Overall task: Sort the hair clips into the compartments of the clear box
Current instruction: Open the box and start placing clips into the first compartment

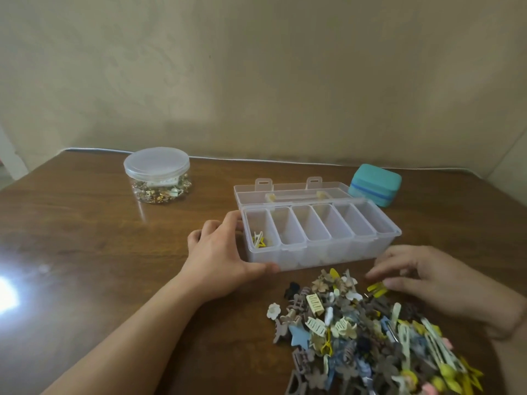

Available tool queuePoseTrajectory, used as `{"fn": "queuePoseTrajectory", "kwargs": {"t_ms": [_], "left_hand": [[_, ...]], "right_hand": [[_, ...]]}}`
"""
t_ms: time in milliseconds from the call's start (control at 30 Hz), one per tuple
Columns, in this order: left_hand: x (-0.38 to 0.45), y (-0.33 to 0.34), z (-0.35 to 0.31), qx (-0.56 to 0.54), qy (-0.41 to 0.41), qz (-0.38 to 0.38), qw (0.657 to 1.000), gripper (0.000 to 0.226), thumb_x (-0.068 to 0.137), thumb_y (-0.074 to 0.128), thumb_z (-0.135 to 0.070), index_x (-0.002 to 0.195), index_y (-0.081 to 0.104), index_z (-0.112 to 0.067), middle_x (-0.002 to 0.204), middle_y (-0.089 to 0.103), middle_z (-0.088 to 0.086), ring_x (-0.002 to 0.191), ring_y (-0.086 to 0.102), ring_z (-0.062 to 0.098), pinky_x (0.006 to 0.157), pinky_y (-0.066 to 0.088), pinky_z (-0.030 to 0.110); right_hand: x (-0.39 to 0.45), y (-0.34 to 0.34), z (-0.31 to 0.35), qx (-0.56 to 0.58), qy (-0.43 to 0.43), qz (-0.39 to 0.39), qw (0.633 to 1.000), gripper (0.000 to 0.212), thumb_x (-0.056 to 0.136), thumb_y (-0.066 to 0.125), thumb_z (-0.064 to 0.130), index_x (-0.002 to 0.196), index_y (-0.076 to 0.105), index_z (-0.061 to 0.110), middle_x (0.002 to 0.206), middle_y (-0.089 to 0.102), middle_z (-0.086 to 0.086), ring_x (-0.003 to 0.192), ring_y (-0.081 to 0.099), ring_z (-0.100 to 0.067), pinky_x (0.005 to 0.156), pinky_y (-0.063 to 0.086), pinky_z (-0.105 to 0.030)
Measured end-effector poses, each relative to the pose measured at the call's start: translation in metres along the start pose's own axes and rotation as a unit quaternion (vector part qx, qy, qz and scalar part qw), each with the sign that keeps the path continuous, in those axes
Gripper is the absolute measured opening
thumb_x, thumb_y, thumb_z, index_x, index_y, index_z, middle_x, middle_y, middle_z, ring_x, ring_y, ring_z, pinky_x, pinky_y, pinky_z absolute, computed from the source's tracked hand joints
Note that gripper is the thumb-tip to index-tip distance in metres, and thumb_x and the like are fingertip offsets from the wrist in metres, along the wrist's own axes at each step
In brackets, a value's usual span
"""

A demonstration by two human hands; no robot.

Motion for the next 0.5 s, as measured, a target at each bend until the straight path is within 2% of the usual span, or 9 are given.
{"fn": "queuePoseTrajectory", "kwargs": {"t_ms": [67, 167, 300, 333, 400, 467, 500], "left_hand": [[0.0, 0.0, 0.0, 0.0, 0.002, -0.001, 1.0, 0.103, 0.048, 0.061, -0.087, 0.135, 0.025, -0.045, 0.129, 0.046, -0.022, 0.131, 0.027, 0.008, 0.113, 0.013, 0.042], [0.0, 0.001, 0.0, 0.002, 0.001, -0.003, 1.0, 0.102, 0.053, 0.067, -0.082, 0.138, 0.025, -0.043, 0.134, 0.046, -0.018, 0.133, 0.026, 0.009, 0.113, 0.012, 0.042], [-0.001, 0.0, -0.002, 0.004, -0.001, 0.001, 1.0, 0.101, 0.055, 0.07, -0.079, 0.138, 0.025, -0.042, 0.136, 0.045, -0.017, 0.133, 0.026, 0.01, 0.114, 0.012, 0.043], [-0.001, 0.0, -0.003, 0.003, -0.001, 0.002, 1.0, 0.1, 0.055, 0.07, -0.078, 0.137, 0.025, -0.042, 0.136, 0.045, -0.017, 0.133, 0.026, 0.009, 0.115, 0.012, 0.043], [-0.001, 0.0, -0.002, 0.001, -0.001, 0.003, 1.0, 0.1, 0.054, 0.069, -0.079, 0.137, 0.026, -0.043, 0.136, 0.045, -0.016, 0.133, 0.026, 0.009, 0.115, 0.012, 0.043], [0.0, 0.0, -0.002, 0.001, -0.003, 0.006, 1.0, 0.1, 0.053, 0.067, -0.081, 0.136, 0.025, -0.044, 0.136, 0.045, -0.016, 0.133, 0.026, 0.01, 0.115, 0.013, 0.045], [0.0, 0.001, -0.001, 0.002, -0.003, 0.007, 1.0, 0.1, 0.053, 0.067, -0.081, 0.136, 0.025, -0.044, 0.137, 0.045, -0.015, 0.133, 0.026, 0.01, 0.115, 0.013, 0.045]], "right_hand": [[0.001, 0.003, -0.004, -0.007, 0.008, 0.017, 1.0, 0.038, 0.083, 0.073, 0.024, 0.094, 0.067, 0.059, 0.104, 0.058, 0.031, 0.075, 0.058, -0.006, 0.07, 0.05, -0.023], [0.003, 0.006, -0.006, -0.034, 0.019, 0.022, 0.999, 0.032, 0.078, 0.077, 0.03, 0.091, 0.065, 0.056, 0.103, 0.054, 0.035, 0.078, 0.055, 0.0, 0.07, 0.047, -0.021], [-0.004, 0.0, -0.001, -0.047, 0.045, 0.003, 0.998, 0.026, 0.079, 0.076, 0.03, 0.084, 0.062, 0.051, 0.085, 0.063, 0.022, 0.07, 0.058, -0.004, 0.065, 0.049, -0.024], [-0.006, -0.006, 0.005, -0.036, 0.04, -0.015, 0.998, 0.027, 0.078, 0.076, 0.03, 0.085, 0.062, 0.051, 0.082, 0.064, 0.02, 0.069, 0.059, -0.005, 0.064, 0.05, -0.025], [-0.007, -0.021, 0.031, -0.004, -0.002, -0.111, 0.994, 0.027, 0.076, 0.077, 0.029, 0.089, 0.063, 0.048, 0.084, 0.065, 0.02, 0.072, 0.061, -0.006, 0.062, 0.051, -0.025], [0.0, -0.032, 0.074, 0.067, -0.072, -0.223, 0.97, 0.018, 0.075, 0.077, 0.024, 0.083, 0.066, 0.036, 0.085, 0.065, 0.017, 0.07, 0.06, -0.005, 0.057, 0.047, -0.016], [0.008, -0.031, 0.096, 0.09, -0.101, -0.25, 0.959, 0.015, 0.075, 0.076, 0.021, 0.077, 0.065, 0.031, 0.082, 0.065, 0.015, 0.068, 0.059, -0.005, 0.055, 0.046, -0.015]]}}
Point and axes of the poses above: each hand's wrist, its own x-axis towards the middle knuckle, its own y-axis out of the palm, z = x × y, the point moved 4 cm from there along x, towards the middle knuckle
